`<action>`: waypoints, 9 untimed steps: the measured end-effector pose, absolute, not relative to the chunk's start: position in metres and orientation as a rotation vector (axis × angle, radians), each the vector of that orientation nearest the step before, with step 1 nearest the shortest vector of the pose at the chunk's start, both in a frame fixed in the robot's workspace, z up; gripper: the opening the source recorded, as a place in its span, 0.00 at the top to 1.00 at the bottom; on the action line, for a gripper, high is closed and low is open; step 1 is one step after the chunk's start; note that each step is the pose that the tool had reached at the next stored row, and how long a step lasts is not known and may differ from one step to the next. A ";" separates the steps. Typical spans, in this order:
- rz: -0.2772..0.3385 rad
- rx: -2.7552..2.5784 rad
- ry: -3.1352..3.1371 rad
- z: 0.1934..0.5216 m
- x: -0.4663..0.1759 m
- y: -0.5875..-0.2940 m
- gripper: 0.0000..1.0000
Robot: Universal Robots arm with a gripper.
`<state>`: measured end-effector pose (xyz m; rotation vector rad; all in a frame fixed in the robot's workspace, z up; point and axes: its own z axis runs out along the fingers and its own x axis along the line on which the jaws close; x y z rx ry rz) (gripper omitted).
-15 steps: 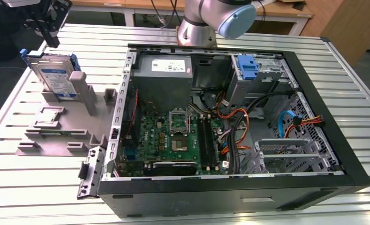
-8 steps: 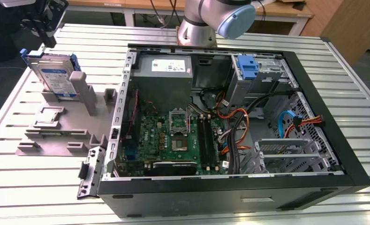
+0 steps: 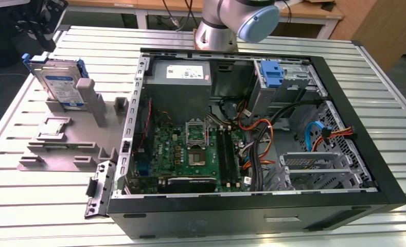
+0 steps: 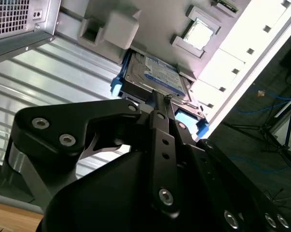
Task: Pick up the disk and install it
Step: 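Reach for the disk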
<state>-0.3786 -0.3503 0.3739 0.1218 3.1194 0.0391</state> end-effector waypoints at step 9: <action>0.039 0.122 3.120 0.372 -0.396 -0.343 0.90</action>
